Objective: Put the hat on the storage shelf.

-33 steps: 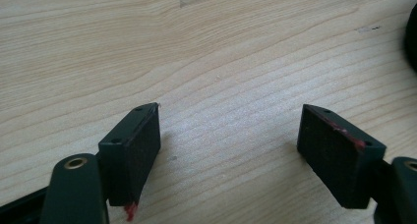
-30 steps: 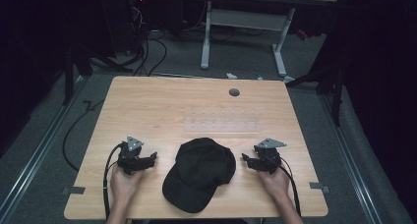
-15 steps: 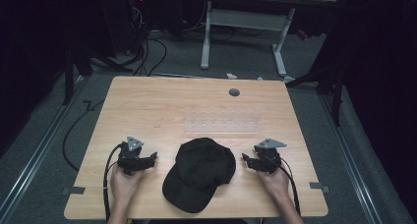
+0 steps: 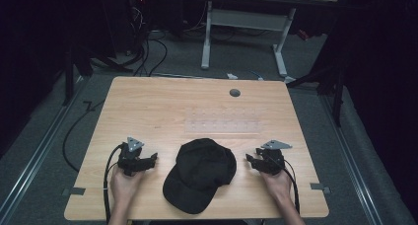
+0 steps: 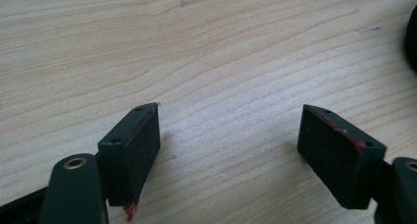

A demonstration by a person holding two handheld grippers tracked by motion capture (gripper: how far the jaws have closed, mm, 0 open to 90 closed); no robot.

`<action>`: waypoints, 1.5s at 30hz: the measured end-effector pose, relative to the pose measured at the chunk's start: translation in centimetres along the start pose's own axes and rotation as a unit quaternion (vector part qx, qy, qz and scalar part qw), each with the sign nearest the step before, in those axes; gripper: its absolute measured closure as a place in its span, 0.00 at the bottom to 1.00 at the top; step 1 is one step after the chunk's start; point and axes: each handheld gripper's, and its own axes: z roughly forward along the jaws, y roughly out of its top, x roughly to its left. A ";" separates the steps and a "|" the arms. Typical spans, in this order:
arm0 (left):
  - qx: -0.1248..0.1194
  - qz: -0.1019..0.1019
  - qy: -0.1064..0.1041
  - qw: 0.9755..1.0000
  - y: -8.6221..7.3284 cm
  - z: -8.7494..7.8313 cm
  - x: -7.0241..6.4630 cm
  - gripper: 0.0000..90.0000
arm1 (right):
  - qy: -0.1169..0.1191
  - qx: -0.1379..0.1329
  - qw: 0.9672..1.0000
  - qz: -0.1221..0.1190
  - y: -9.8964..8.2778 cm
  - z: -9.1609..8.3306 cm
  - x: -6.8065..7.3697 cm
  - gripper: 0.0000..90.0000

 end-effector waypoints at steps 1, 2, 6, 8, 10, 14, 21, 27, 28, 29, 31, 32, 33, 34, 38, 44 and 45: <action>0.000 0.000 0.000 1.000 0.0 0.0 0.0 0.27 | 0.003 -0.005 1.000 0.000 0.0 -0.2 0.1 0.54; 0.000 0.000 0.000 1.000 0.0 0.0 0.0 0.27 | 0.007 -0.010 1.000 0.002 0.0 -0.4 0.1 0.54; 0.000 0.000 0.000 1.000 0.0 0.0 0.0 0.27 | 0.019 -0.027 0.999 0.008 0.1 -1.3 0.3 0.55; 0.000 0.000 0.000 1.000 0.0 0.0 0.0 0.27 | 0.022 -0.028 0.999 0.007 0.2 -1.6 0.5 0.55; 0.000 0.000 0.000 1.000 0.0 0.0 0.0 0.27 | 0.023 -0.029 0.999 0.004 0.2 -2.0 0.7 0.55; 0.000 0.000 0.000 1.000 0.0 0.0 0.0 0.27 | 0.036 -0.029 0.999 0.002 0.5 -2.6 1.2 0.57; 0.000 0.000 0.000 1.000 0.0 0.0 0.0 0.27 | 0.060 -0.040 0.997 -0.002 1.1 -3.3 2.1 0.56; 0.000 -0.001 0.000 1.000 0.0 0.0 0.0 0.28 | 0.073 -0.040 0.996 -0.009 1.8 -3.3 3.0 0.55; 0.000 -0.001 0.000 1.000 0.0 0.0 0.0 0.28 | 0.074 -0.038 0.996 -0.010 1.9 -3.3 3.1 0.54; 0.000 -0.001 0.000 1.000 0.0 0.0 0.0 0.28 | 0.075 -0.038 0.996 -0.011 2.0 -3.2 3.2 0.54; 0.000 0.000 0.000 1.000 0.0 0.0 0.0 0.28 | 0.078 -0.036 0.996 -0.011 2.1 -3.0 3.4 0.54; 0.000 -0.001 0.000 1.000 0.0 0.0 0.0 0.27 | 0.080 -0.034 0.996 -0.012 2.1 -2.9 3.5 0.54; 0.000 -0.001 0.000 1.000 0.0 0.0 0.0 0.28 | 0.081 -0.033 0.996 -0.012 2.2 -2.8 3.6 0.54; 0.000 -0.001 0.000 1.000 0.0 0.0 0.0 0.28 | 0.081 -0.032 0.996 -0.012 2.2 -2.7 3.7 0.54; 0.000 -0.001 0.000 1.000 0.0 0.0 0.0 0.28 | 0.087 -0.031 0.996 -0.015 2.6 -2.3 4.1 0.53; 0.000 -0.001 -0.001 1.000 0.0 0.0 0.0 0.28 | 0.090 -0.020 0.996 -0.016 3.1 -1.5 4.7 0.52; 0.000 -0.001 -0.001 1.000 0.0 0.0 0.0 0.28 | 0.088 -0.018 0.996 -0.017 3.1 -1.3 4.8 0.52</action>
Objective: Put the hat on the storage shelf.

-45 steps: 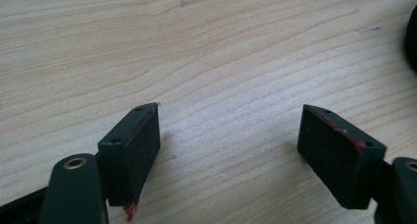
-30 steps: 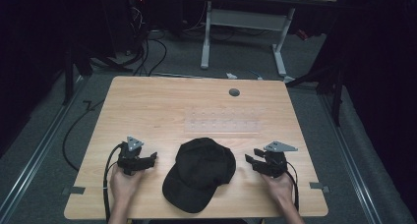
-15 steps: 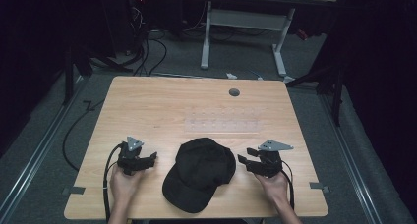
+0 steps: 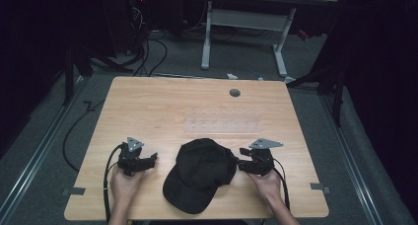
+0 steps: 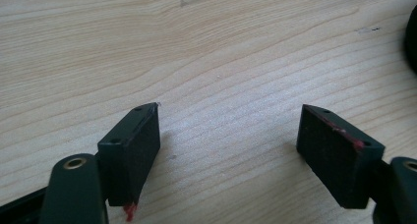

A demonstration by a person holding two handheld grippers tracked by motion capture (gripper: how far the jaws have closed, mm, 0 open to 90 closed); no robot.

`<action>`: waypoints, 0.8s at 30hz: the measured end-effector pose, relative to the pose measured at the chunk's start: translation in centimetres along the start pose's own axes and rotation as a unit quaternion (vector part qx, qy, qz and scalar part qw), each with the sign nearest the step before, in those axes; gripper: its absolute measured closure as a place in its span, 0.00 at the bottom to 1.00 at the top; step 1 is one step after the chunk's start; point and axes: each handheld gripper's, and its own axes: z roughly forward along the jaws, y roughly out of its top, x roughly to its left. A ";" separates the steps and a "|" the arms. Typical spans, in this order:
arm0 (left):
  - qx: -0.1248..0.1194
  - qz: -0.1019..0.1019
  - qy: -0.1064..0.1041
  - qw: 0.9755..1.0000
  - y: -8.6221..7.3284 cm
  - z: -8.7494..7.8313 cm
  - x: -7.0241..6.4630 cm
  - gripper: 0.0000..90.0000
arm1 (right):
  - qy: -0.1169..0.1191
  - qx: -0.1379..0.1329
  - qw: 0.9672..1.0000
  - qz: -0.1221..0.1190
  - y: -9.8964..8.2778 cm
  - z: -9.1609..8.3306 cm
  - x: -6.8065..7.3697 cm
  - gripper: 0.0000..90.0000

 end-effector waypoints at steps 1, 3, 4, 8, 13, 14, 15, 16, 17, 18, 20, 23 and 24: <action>0.000 0.000 0.000 1.000 0.0 0.0 0.0 0.28 | -0.001 0.001 1.000 0.000 0.0 0.2 0.0 0.52; 0.000 0.000 0.000 1.000 0.0 0.0 0.0 0.28 | -0.001 0.006 1.000 0.002 0.1 0.5 0.1 0.52; 0.000 0.000 0.000 1.000 0.0 0.0 0.0 0.28 | -0.001 0.007 1.000 0.001 0.1 0.7 0.1 0.52; 0.000 0.000 0.000 1.000 0.0 0.0 0.0 0.28 | 0.002 0.017 1.000 0.004 0.2 1.4 0.3 0.51; 0.000 0.000 0.000 1.000 0.0 0.0 0.0 0.28 | 0.003 0.024 1.000 0.009 0.1 2.0 0.4 0.49; 0.000 0.000 0.000 1.000 0.0 0.0 0.0 0.28 | 0.004 0.024 1.000 0.008 0.1 2.1 0.4 0.49; 0.000 0.000 0.000 1.000 0.0 0.0 0.0 0.28 | 0.004 0.025 1.000 0.011 0.0 2.2 0.4 0.49; 0.000 0.000 0.000 1.000 0.0 0.0 0.0 0.28 | 0.004 0.025 1.000 0.012 0.0 2.3 0.4 0.49; 0.000 0.000 0.000 1.000 0.0 0.0 0.0 0.28 | 0.005 0.025 1.000 0.015 -0.1 2.4 0.4 0.48; 0.000 0.000 0.000 1.000 0.0 0.0 0.0 0.28 | 0.004 0.027 1.000 0.016 -0.1 2.5 0.4 0.48; 0.000 0.000 0.000 1.000 0.0 0.0 0.0 0.28 | 0.004 0.029 0.999 0.021 -0.2 2.6 0.4 0.48; 0.000 0.000 0.000 1.000 0.0 0.0 0.0 0.28 | 0.005 0.028 0.999 0.020 -0.4 2.9 0.3 0.47; 0.001 0.001 0.000 1.000 0.0 0.0 0.0 0.28 | 0.006 0.030 0.999 0.022 -0.4 2.9 0.4 0.47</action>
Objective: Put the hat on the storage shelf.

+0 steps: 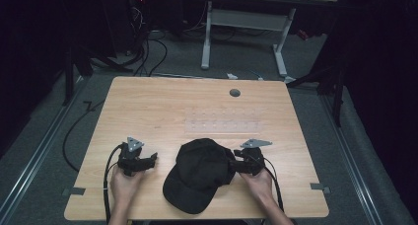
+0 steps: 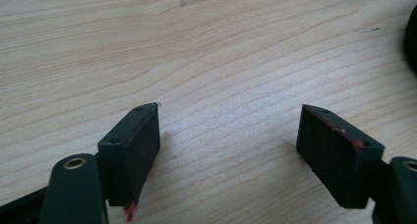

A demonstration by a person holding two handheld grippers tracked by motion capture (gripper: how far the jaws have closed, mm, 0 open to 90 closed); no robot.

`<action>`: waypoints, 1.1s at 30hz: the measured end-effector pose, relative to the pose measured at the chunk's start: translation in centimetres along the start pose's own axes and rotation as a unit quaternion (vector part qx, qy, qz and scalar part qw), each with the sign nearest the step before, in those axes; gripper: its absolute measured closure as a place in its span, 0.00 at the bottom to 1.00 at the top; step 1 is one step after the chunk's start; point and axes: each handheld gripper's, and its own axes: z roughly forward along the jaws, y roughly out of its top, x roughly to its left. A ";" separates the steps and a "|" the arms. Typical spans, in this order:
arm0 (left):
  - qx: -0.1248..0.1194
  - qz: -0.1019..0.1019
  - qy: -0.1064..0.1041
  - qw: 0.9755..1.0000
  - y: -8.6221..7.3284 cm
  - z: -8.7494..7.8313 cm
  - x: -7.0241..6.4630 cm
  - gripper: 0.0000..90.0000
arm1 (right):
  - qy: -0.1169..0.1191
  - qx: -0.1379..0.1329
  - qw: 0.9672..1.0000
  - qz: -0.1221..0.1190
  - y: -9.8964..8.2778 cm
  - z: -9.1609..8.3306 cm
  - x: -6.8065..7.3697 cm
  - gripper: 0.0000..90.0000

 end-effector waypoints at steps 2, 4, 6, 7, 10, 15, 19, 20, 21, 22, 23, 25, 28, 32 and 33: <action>0.000 0.000 0.000 1.000 0.0 0.0 0.0 0.28 | 0.000 0.000 1.000 0.001 -0.1 0.1 0.0 0.47; -0.001 -0.001 0.000 1.000 0.0 0.0 0.0 0.28 | 0.002 0.001 1.000 -0.001 -0.1 0.2 0.1 0.47; -0.001 -0.001 0.000 1.000 0.0 0.0 0.0 0.28 | 0.002 0.002 1.000 -0.002 -0.1 0.3 0.1 0.47; -0.001 -0.001 0.000 1.000 0.0 0.0 0.0 0.28 | 0.004 0.005 1.000 -0.003 -0.1 0.4 0.2 0.47; 0.000 0.000 0.000 1.000 0.0 0.0 0.0 0.28 | 0.004 0.012 1.000 -0.005 -0.2 0.8 0.2 0.48; -0.001 -0.001 0.000 1.000 0.0 0.0 0.0 0.28 | 0.005 0.014 1.000 -0.003 -0.3 1.0 0.2 0.49; -0.001 -0.001 0.000 1.000 0.0 0.0 0.0 0.28 | 0.006 0.015 1.000 -0.005 -0.5 1.2 0.1 0.52; -0.001 -0.001 0.000 1.000 0.0 0.0 0.0 0.28 | 0.004 0.016 1.000 -0.007 -0.5 1.2 0.1 0.53; -0.001 -0.001 0.000 1.000 0.0 0.0 0.0 0.28 | -0.002 0.014 1.000 -0.013 -0.5 1.2 0.2 0.55; -0.001 -0.001 0.000 1.000 0.0 0.0 0.0 0.28 | -0.008 0.014 1.000 -0.020 -0.6 1.2 0.3 0.58; -0.001 -0.001 0.000 1.000 0.0 0.0 0.0 0.28 | -0.013 0.013 0.999 -0.026 -0.7 1.2 0.4 0.61; -0.001 -0.001 0.000 1.000 0.0 0.0 0.0 0.28 | -0.025 0.011 0.999 -0.046 -0.8 1.2 0.6 0.69; -0.002 -0.001 0.001 1.000 0.0 0.0 0.0 0.28 | -0.038 0.010 0.997 -0.065 -0.9 1.2 0.9 0.76; -0.002 -0.001 0.001 1.000 0.0 0.0 0.0 0.28 | -0.044 0.011 0.996 -0.072 -0.8 1.3 1.0 0.87; -0.002 -0.001 0.001 1.000 0.0 0.0 0.0 0.28 | -0.044 0.011 0.996 -0.075 -0.8 1.3 1.0 0.91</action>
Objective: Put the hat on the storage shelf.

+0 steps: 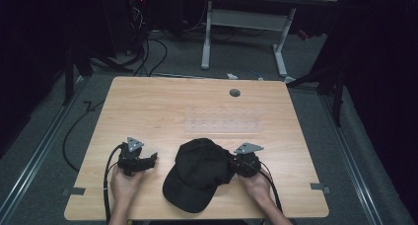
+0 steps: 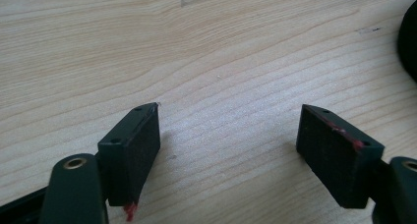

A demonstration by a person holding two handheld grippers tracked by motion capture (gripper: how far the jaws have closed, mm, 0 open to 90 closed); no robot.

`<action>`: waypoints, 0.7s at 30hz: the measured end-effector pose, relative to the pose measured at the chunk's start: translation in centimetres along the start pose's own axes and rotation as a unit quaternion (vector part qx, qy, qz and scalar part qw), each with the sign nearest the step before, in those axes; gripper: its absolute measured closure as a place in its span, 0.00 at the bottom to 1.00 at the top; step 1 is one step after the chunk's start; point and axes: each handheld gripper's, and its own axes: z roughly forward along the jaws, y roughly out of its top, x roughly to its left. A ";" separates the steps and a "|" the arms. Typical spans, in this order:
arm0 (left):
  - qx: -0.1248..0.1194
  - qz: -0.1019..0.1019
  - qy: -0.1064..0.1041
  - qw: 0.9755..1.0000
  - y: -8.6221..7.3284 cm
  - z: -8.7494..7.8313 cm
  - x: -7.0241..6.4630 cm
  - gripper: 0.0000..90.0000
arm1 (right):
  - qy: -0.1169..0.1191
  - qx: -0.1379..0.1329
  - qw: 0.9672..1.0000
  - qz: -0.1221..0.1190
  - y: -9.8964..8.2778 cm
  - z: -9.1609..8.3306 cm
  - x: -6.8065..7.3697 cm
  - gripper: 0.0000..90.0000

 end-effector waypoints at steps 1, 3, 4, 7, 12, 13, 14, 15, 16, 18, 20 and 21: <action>0.000 0.000 0.000 1.000 0.0 0.0 0.0 0.28 | 0.000 0.001 1.000 0.001 0.0 0.0 0.0 0.92; 0.000 0.000 0.000 1.000 0.0 0.0 0.0 0.28 | 0.003 0.003 1.000 0.004 0.1 0.0 -0.1 0.93; 0.000 0.000 0.000 1.000 0.0 0.0 0.0 0.28 | 0.005 0.003 1.000 0.006 0.1 0.0 -0.1 0.93; 0.000 0.000 0.000 1.000 0.0 0.0 0.0 0.28 | 0.017 0.000 1.000 0.014 0.1 0.1 -0.5 0.93; 0.000 0.000 0.000 1.000 0.0 0.0 0.0 0.28 | 0.020 -0.004 1.000 0.010 0.0 0.0 -0.4 0.94; 0.000 0.000 0.000 1.000 0.0 0.0 0.0 0.28 | 0.022 -0.007 1.000 0.011 -0.1 -0.1 -0.5 0.94; 0.000 0.000 0.000 1.000 0.0 0.0 0.0 0.28 | 0.024 -0.013 1.000 0.011 -0.1 -0.3 -0.5 0.94; 0.000 -0.001 0.000 1.000 0.0 0.0 0.0 0.28 | 0.025 -0.018 0.999 0.011 0.0 -0.5 -0.6 0.94; 0.000 -0.001 0.000 1.000 0.0 0.0 0.0 0.28 | 0.025 -0.026 0.999 0.010 0.1 -0.7 -0.6 0.94; 0.000 0.000 0.000 1.000 0.0 0.0 0.0 0.28 | 0.026 -0.038 0.999 0.009 0.3 -1.3 -0.8 0.94; 0.000 0.000 0.000 1.000 0.0 0.0 0.0 0.28 | 0.027 -0.047 0.998 0.008 0.6 -1.9 -0.9 0.94; 0.000 -0.001 0.000 1.000 0.0 0.0 0.0 0.28 | 0.030 -0.052 0.998 0.008 0.7 -2.1 -1.0 0.94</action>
